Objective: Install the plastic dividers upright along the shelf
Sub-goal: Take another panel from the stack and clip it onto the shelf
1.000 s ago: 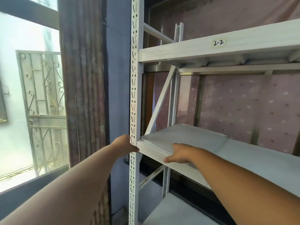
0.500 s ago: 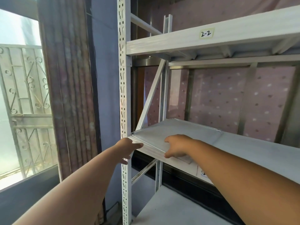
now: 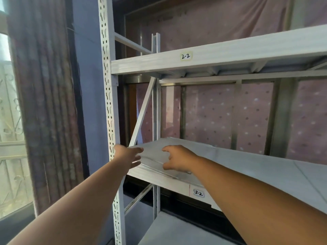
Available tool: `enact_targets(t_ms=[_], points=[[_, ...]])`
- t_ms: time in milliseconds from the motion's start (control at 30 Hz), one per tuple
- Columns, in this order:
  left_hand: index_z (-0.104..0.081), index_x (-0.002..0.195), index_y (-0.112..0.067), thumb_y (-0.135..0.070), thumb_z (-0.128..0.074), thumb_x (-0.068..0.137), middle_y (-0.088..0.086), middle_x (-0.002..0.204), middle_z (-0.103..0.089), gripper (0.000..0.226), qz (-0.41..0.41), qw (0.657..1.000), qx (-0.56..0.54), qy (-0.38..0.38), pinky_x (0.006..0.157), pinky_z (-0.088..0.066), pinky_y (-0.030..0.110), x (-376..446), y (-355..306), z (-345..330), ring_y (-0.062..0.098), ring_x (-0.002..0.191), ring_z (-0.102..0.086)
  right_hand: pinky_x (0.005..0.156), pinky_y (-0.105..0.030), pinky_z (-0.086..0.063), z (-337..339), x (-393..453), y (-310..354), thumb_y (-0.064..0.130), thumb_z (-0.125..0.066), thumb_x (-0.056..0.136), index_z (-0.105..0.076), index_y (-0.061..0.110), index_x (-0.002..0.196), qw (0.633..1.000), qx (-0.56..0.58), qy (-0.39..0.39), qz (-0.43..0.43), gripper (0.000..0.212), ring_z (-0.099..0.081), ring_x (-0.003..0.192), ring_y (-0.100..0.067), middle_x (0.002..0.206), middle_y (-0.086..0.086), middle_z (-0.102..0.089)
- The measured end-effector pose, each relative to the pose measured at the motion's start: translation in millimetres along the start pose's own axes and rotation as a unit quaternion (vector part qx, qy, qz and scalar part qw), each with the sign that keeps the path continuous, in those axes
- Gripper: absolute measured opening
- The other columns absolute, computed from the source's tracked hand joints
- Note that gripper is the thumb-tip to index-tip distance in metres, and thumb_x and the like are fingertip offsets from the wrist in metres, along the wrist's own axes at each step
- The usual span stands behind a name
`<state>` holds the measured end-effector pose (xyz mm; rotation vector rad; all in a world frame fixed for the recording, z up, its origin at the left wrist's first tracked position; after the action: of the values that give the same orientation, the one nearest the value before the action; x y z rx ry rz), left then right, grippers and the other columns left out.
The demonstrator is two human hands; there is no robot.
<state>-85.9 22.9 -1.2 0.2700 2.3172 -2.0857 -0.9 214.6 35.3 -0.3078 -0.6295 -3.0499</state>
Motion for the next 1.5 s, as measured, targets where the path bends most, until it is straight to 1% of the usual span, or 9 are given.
enact_targets(t_ms=[133,300,567,733,1033,1233,1300,1433,1500], points=[[-0.058,0.133,-0.005,0.007,-0.08,0.084,0.027,0.127,-0.067,0.055,-0.032,0.993,-0.092,0.072,0.067,-0.067,0.045,-5,-13,-30,0.041,0.096,-0.079,0.073,-0.024,-0.043,19,-8,-8,0.037,-0.078,0.079,-0.034,0.03,0.154,0.999,0.045,-0.011,0.004,0.087,-0.055,0.097,-0.013,0.138,-0.004,-0.056],[-0.046,0.146,-0.037,0.02,-0.07,0.084,0.02,0.137,-0.057,0.087,-0.104,0.969,-0.152,0.162,0.084,-0.062,0.068,-24,-40,-80,0.047,0.103,-0.077,0.086,-0.025,-0.042,42,-19,-28,0.034,-0.08,0.077,-0.038,0.028,0.152,0.996,0.085,-0.018,-0.015,0.086,-0.056,0.115,-0.013,0.144,-0.008,-0.055],[-0.036,0.154,-0.053,0.019,-0.061,0.089,0.013,0.131,-0.066,0.1,-0.21,0.954,-0.061,0.205,0.071,-0.065,0.066,-74,-92,-177,0.037,0.089,-0.081,0.09,-0.027,-0.046,82,-44,-79,0.023,-0.076,0.084,-0.033,0.03,0.154,0.994,0.041,-0.087,-0.049,0.082,-0.053,0.124,-0.027,0.153,-0.007,-0.043],[-0.024,0.159,-0.057,0.015,-0.061,0.088,0.013,0.143,-0.062,0.108,-0.255,0.944,0.006,0.21,0.077,-0.066,0.061,-107,-109,-241,0.042,0.103,-0.076,0.087,-0.036,-0.053,112,-82,-133,0.019,-0.074,0.088,-0.038,0.048,0.148,0.974,0.166,-0.112,-0.108,0.076,-0.059,0.102,-0.026,0.125,-0.003,-0.049],[-0.009,0.156,-0.068,0.007,-0.062,0.091,0.008,0.103,-0.067,0.113,-0.295,0.914,0.115,0.254,0.05,-0.065,0.04,-184,-115,-357,0.034,0.076,-0.073,0.073,-0.039,-0.06,160,-168,-203,0.002,-0.057,0.086,-0.038,0.06,0.14,0.935,0.248,-0.153,-0.201,0.082,-0.044,0.054,-0.02,0.081,-0.001,-0.051],[-0.011,0.156,-0.068,0.006,-0.063,0.09,0.007,0.075,-0.061,0.112,-0.304,0.883,0.137,0.329,0.055,-0.067,0.048,-242,-102,-431,0.027,0.071,-0.071,0.057,-0.029,-0.061,193,-248,-233,0.005,-0.061,0.087,-0.034,0.05,0.148,0.919,0.248,-0.19,-0.24,0.081,-0.066,0.079,-0.02,0.099,0.006,-0.057],[-0.008,0.155,-0.069,0.006,-0.064,0.091,0.008,0.081,-0.063,0.113,-0.308,0.874,0.146,0.347,0.054,-0.067,0.049,-264,-97,-454,0.027,0.073,-0.071,0.062,-0.032,-0.062,203,-274,-244,0.004,-0.063,0.087,-0.033,0.05,0.149,0.912,0.249,-0.209,-0.25,0.082,-0.066,0.079,-0.021,0.1,0.001,-0.06],[-0.001,0.153,-0.071,0.004,-0.065,0.092,0.022,0.127,-0.066,0.116,-0.329,0.854,0.175,0.363,0.045,-0.063,0.038,-303,-89,-491,0.029,0.072,-0.069,0.073,-0.037,-0.063,217,-317,-264,0.003,-0.062,0.086,-0.034,0.05,0.148,0.9,0.249,-0.237,-0.269,0.082,-0.062,0.073,-0.02,0.096,-0.004,-0.059],[-0.002,0.156,-0.068,0.003,-0.067,0.092,0.017,0.118,-0.068,0.115,-0.337,0.845,0.179,0.374,0.045,-0.064,0.04,-319,-84,-506,0.027,0.07,-0.069,0.081,-0.043,-0.061,221,-334,-271,0.002,-0.062,0.087,-0.033,0.047,0.151,0.895,0.252,-0.244,-0.277,0.083,-0.057,0.071,-0.019,0.095,-0.001,-0.054]])
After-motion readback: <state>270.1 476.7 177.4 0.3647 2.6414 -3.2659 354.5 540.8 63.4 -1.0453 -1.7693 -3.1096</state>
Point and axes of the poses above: each hand's wrist, its own x-axis towards the middle knuckle, its own z-axis out of the back of the hand, y = z × x, the point moved 10 cm from there along x, towards the middle knuckle
